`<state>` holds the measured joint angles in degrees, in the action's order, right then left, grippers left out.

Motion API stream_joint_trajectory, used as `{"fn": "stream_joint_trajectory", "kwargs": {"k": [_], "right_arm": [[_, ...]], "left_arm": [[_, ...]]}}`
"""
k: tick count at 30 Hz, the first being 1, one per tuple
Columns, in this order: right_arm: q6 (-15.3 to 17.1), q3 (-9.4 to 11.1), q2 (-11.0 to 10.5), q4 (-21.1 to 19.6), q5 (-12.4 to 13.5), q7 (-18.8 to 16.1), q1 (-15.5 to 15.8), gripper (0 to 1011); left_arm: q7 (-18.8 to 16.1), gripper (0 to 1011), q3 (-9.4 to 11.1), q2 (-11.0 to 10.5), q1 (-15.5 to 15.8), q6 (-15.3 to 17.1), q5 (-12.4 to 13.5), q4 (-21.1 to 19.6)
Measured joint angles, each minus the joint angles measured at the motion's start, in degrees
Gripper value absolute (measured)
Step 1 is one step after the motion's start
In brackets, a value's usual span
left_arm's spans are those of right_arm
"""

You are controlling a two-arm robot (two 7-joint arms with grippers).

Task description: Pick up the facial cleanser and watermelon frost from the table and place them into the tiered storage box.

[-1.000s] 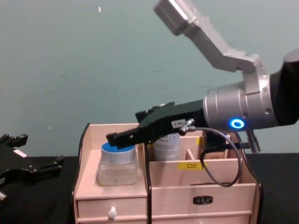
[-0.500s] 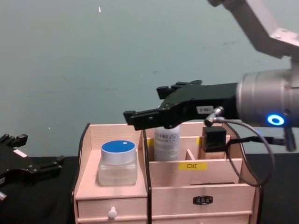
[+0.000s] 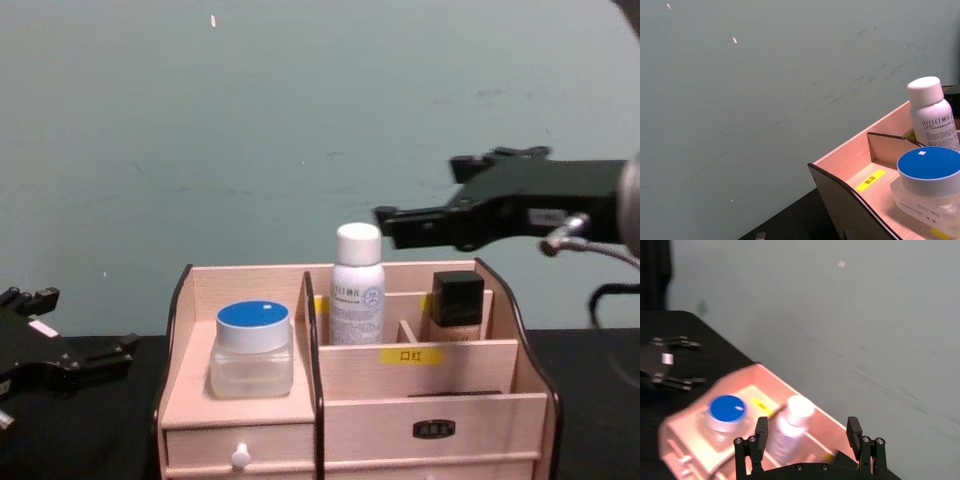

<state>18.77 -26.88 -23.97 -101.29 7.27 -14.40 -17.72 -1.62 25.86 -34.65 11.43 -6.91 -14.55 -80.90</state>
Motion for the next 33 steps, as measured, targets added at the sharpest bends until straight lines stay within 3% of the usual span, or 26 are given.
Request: {"fn": "stream_joint_trajectory", "kwargs": {"k": [6,22,33], "right_arm": [[0.0,4.2,-0.7,-0.4,-1.1,3.3,2.9,1003],[0.4,11.8,-1.0,1.1,-2.4,7.0,7.1,1002],[0.0,14.4,0.1,4.3,-2.9,7.5,8.2,1002]], "left_arm": [[0.0,1010,0.0,0.0,0.0,0.0,0.0,0.0],[0.0,1009,0.0,0.0,0.0,0.0,0.0,0.0],[0.0,1010,0.0,0.0,0.0,0.0,0.0,0.0]]}}
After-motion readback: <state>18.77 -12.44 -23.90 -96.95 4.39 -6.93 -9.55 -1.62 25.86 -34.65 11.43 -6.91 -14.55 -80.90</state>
